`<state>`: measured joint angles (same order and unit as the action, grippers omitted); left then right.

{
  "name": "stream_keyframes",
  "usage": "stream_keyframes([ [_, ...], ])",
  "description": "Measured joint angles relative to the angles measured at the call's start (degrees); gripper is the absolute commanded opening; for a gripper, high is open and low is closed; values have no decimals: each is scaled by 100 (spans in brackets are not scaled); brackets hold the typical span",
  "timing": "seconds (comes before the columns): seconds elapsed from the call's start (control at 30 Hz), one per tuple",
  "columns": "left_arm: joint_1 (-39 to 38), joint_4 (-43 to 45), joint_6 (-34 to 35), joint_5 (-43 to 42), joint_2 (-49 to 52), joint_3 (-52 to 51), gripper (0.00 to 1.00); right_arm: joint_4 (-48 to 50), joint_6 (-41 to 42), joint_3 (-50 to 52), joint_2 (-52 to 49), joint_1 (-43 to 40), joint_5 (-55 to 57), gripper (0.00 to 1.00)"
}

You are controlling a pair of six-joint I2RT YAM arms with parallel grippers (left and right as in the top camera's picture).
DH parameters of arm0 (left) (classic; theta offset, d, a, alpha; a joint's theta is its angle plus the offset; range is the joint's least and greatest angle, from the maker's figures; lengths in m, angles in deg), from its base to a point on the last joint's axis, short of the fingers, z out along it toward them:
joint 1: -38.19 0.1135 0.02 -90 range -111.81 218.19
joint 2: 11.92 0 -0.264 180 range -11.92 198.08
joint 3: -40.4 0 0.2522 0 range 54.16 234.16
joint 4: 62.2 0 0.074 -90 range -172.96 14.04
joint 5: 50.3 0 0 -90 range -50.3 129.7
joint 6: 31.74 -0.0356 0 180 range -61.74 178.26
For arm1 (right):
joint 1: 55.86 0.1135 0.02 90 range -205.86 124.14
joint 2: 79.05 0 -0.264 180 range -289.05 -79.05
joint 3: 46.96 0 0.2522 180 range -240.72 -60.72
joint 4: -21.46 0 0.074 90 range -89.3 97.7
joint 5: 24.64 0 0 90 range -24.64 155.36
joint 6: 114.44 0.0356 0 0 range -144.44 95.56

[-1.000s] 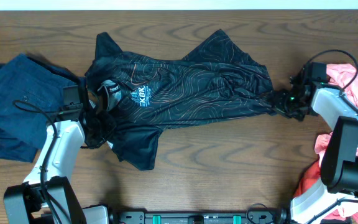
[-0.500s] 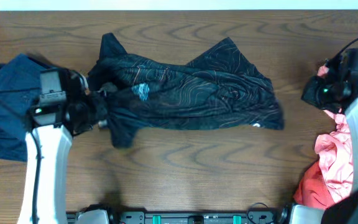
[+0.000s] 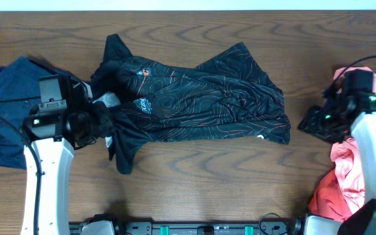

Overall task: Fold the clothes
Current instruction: 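Grasp the jersey's left and right edges with both grippers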

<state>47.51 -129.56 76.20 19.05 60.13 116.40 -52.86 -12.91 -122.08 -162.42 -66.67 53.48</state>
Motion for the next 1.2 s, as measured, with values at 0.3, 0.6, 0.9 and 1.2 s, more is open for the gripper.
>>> stream_keyframes([
  [0.3,0,68,0,2,400,0,6,1235,605,807,-26,498,-155,52],
  [0.6,0,157,-2,4,918,0,6,2277,1445,1220,-164,793,-157,56],
  [0.9,0,164,-2,4,1091,0,6,2907,1945,1224,-841,820,-138,56],
  [1.2,0,208,0,4,1091,0,6,3399,2153,1231,-1185,822,-114,48],
])
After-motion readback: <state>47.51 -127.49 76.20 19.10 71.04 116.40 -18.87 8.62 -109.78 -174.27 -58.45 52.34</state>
